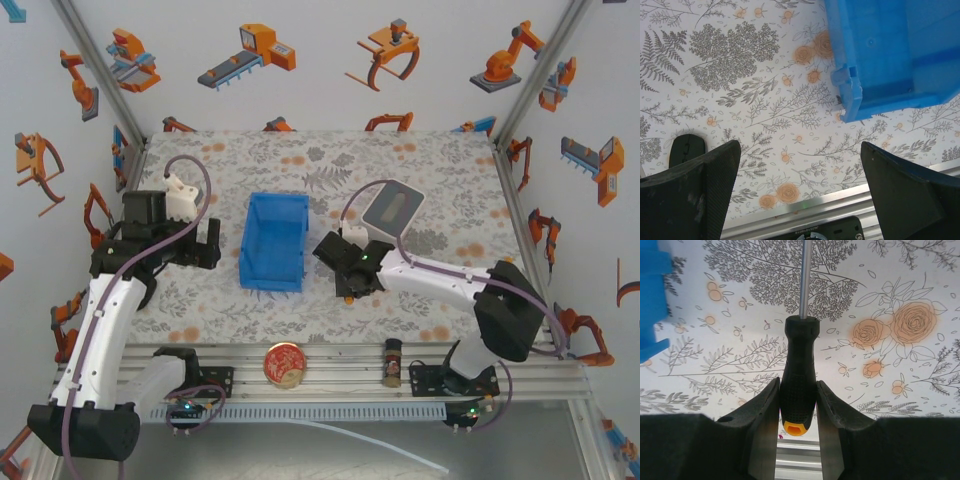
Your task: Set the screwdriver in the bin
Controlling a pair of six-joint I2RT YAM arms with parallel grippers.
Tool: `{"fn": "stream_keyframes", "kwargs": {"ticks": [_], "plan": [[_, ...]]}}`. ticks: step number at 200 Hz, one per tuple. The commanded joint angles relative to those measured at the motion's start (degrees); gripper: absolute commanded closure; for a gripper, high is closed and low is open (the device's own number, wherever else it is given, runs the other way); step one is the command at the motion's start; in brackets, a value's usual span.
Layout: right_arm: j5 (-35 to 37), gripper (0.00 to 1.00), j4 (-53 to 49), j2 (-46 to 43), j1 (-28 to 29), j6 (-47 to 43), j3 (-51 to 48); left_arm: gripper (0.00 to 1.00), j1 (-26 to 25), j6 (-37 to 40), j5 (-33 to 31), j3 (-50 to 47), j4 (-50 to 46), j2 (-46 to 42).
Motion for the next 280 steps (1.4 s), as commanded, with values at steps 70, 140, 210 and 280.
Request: {"fn": "stream_keyframes", "kwargs": {"ticks": [70,140,210,280], "plan": [[3.77,0.81,-10.01,-5.79,0.89,-5.47,11.42,0.03,-0.42,0.83,0.64,-1.52,-0.04,-1.76],[2.89,0.8,-12.66,1.06,4.31,-9.94,25.41,0.03,-0.56,0.45,-0.65,-1.27,-0.04,-2.69],[-0.4,0.8,-9.96,10.01,5.79,-12.77,36.93,0.03,-0.49,-1.11,-2.64,-1.34,-1.23,-5.61],[-2.54,0.8,-9.13,19.22,6.7,-14.07,44.95,0.03,-0.47,-2.24,-5.8,-0.58,-1.86,-7.35]]}}
